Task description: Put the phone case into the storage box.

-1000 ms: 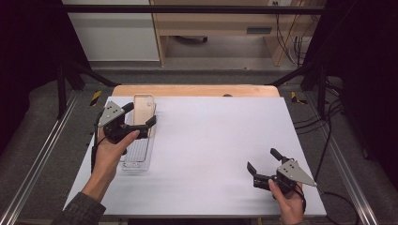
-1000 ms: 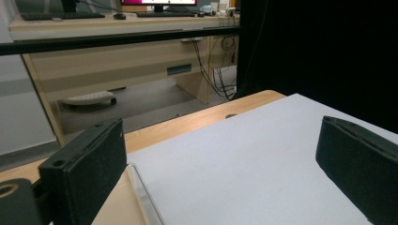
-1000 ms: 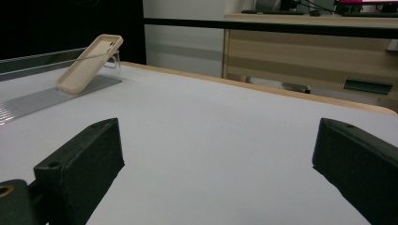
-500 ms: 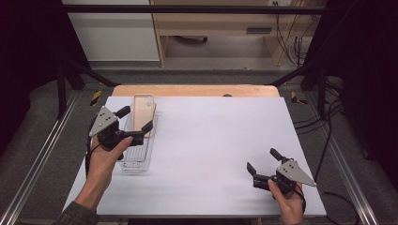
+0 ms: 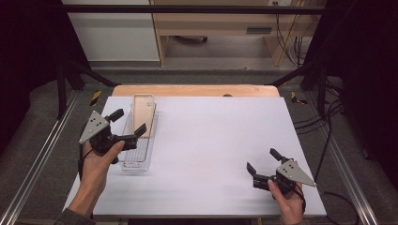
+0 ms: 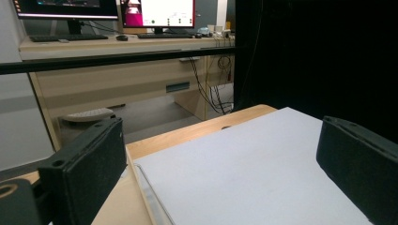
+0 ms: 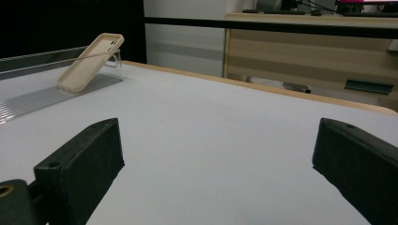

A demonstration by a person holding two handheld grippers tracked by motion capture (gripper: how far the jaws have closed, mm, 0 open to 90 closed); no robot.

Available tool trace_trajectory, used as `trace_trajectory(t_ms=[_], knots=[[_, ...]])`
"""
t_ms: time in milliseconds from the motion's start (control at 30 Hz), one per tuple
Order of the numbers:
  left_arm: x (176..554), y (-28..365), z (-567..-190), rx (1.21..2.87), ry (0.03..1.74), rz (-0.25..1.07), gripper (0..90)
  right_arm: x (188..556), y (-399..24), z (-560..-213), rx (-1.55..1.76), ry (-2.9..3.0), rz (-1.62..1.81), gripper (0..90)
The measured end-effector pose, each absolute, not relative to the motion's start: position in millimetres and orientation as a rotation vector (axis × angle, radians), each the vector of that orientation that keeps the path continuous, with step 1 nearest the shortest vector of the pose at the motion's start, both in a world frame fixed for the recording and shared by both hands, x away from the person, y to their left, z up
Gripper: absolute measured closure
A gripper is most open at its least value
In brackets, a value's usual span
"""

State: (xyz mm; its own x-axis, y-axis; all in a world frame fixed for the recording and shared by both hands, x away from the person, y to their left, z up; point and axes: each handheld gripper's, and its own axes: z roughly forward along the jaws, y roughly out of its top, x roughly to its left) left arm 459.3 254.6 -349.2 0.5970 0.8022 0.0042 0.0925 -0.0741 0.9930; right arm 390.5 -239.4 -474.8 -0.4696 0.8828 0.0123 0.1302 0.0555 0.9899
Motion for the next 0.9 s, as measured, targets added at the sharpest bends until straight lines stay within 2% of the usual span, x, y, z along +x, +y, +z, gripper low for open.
trace_trajectory(t_ms=[900], knots=[[437, 279, -358, 1.519, 0.774, 0.741, 1.1, 391, -239, -475, 1.022, 1.689, 1.468, 2.3]])
